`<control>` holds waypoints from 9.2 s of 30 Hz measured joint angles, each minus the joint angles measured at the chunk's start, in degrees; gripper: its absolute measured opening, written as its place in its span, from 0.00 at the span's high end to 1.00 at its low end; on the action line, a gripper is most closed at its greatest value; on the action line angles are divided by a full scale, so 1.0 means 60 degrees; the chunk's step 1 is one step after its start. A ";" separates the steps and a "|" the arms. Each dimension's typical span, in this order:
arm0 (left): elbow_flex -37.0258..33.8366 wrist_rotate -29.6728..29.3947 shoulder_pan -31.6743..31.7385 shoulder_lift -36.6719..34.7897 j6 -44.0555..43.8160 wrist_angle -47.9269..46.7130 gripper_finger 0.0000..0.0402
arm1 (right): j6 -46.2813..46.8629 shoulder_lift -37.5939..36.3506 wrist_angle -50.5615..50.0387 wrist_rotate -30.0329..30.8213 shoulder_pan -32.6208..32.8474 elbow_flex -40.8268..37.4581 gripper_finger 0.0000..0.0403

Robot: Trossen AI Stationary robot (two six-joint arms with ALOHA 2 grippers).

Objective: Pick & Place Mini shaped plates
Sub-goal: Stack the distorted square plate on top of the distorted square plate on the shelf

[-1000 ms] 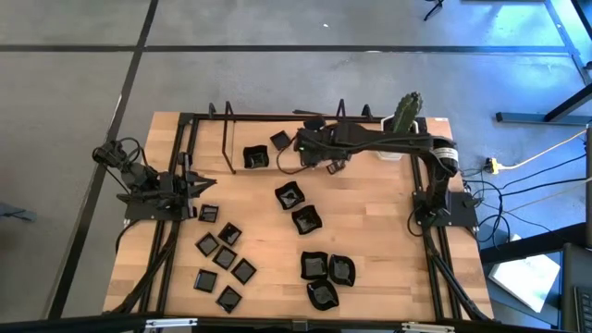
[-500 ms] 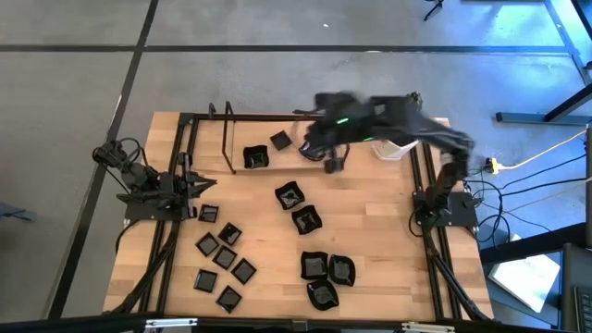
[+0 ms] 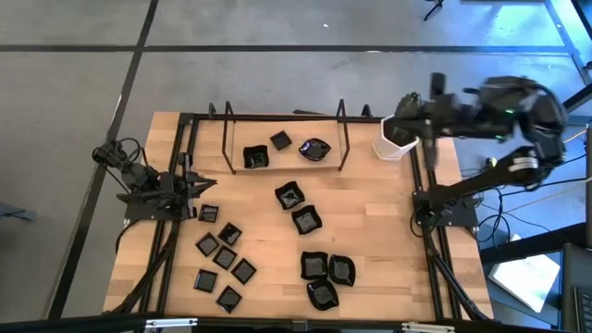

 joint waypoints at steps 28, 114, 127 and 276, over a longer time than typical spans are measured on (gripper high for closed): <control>0.0000 -0.0001 0.0000 0.0000 -0.0210 -0.0207 0.99 | 0.2337 -0.8298 0.5577 -0.0957 0.0311 -1.0131 0.98; 0.9253 0.4680 0.5247 1.6892 0.1144 -0.6944 0.57 | 0.0625 -0.9010 1.2030 -0.3554 0.0309 -1.7623 0.98; 0.9256 0.4781 0.5237 1.7715 0.1705 -0.6608 0.53 | 0.0621 -0.9010 1.2026 -0.3550 0.0308 -1.7623 0.98; 1.1734 0.3614 0.7927 1.7059 -0.5388 -1.2520 0.86 | 0.0574 -0.9007 1.2023 -0.3560 0.0311 -1.7623 0.98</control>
